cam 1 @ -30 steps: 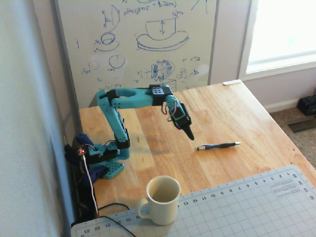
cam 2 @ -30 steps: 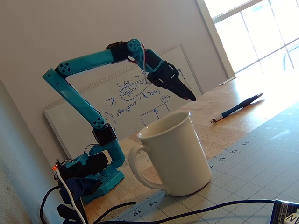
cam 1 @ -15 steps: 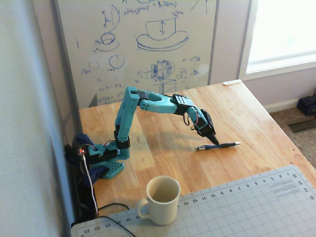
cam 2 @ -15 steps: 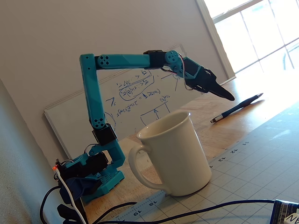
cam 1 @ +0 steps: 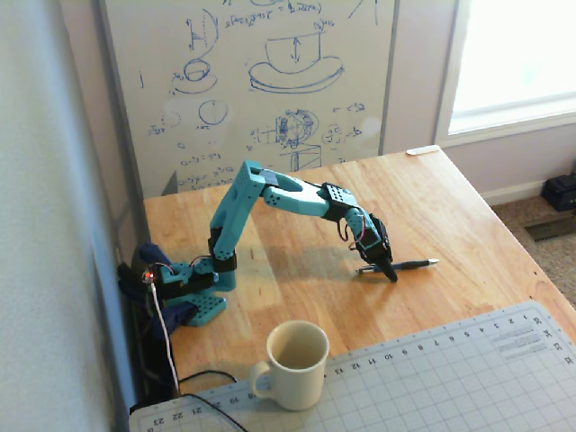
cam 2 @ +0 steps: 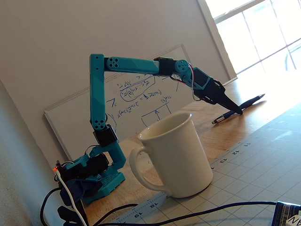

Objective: Grasp a pen and put it in a mug.

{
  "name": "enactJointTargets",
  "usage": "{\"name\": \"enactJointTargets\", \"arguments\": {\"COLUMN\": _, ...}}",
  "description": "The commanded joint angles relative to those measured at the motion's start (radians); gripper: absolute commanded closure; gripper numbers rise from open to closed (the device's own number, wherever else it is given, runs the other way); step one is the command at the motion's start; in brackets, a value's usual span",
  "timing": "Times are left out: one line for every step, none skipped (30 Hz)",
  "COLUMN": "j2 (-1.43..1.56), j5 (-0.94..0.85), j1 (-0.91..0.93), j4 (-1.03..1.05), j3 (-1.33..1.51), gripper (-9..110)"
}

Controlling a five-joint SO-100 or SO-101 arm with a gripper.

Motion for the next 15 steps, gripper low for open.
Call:
{"name": "enactJointTargets", "arguments": {"j2": 0.017, "j5": 0.008, "j1": -0.003, "j4": -0.018, "j3": -0.074, "gripper": 84}}
{"name": "enactJointTargets", "arguments": {"j2": 0.014, "j5": 0.008, "j1": -0.003, "j4": -0.018, "j3": -0.074, "gripper": 85}}
{"name": "enactJointTargets", "arguments": {"j2": 0.014, "j5": 0.008, "j1": -0.003, "j4": -0.018, "j3": -0.074, "gripper": 87}}
{"name": "enactJointTargets", "arguments": {"j2": 0.014, "j5": 0.008, "j1": 0.000, "j4": -0.018, "j3": -0.074, "gripper": 89}}
{"name": "enactJointTargets", "arguments": {"j2": 0.014, "j5": 0.008, "j1": 0.002, "j4": -0.018, "j3": -0.074, "gripper": 92}}
{"name": "enactJointTargets", "arguments": {"j2": 0.014, "j5": 0.006, "j1": 0.003, "j4": -0.018, "j3": -0.074, "gripper": 94}}
{"name": "enactJointTargets", "arguments": {"j2": 0.017, "j5": -0.002, "j1": 0.003, "j4": -0.018, "j3": -0.072, "gripper": 97}}
{"name": "enactJointTargets", "arguments": {"j2": 0.023, "j5": -0.003, "j1": 0.003, "j4": -0.018, "j3": -0.064, "gripper": 99}}
{"name": "enactJointTargets", "arguments": {"j2": 0.028, "j5": -0.005, "j1": 0.002, "j4": -0.018, "j3": -0.060, "gripper": 100}}
{"name": "enactJointTargets", "arguments": {"j2": 0.028, "j5": -0.005, "j1": 0.002, "j4": -0.018, "j3": -0.060, "gripper": 102}}
{"name": "enactJointTargets", "arguments": {"j2": 0.028, "j5": -0.006, "j1": 0.002, "j4": -0.018, "j3": -0.060, "gripper": 102}}
{"name": "enactJointTargets", "arguments": {"j2": 0.029, "j5": -0.006, "j1": 0.002, "j4": -0.018, "j3": -0.060, "gripper": 102}}
{"name": "enactJointTargets", "arguments": {"j2": 0.029, "j5": -0.006, "j1": 0.005, "j4": -0.018, "j3": -0.057, "gripper": 101}}
{"name": "enactJointTargets", "arguments": {"j2": 0.029, "j5": -0.006, "j1": 0.006, "j4": -0.018, "j3": -0.057, "gripper": 101}}
{"name": "enactJointTargets", "arguments": {"j2": 0.031, "j5": -0.006, "j1": 0.006, "j4": -0.018, "j3": -0.055, "gripper": 101}}
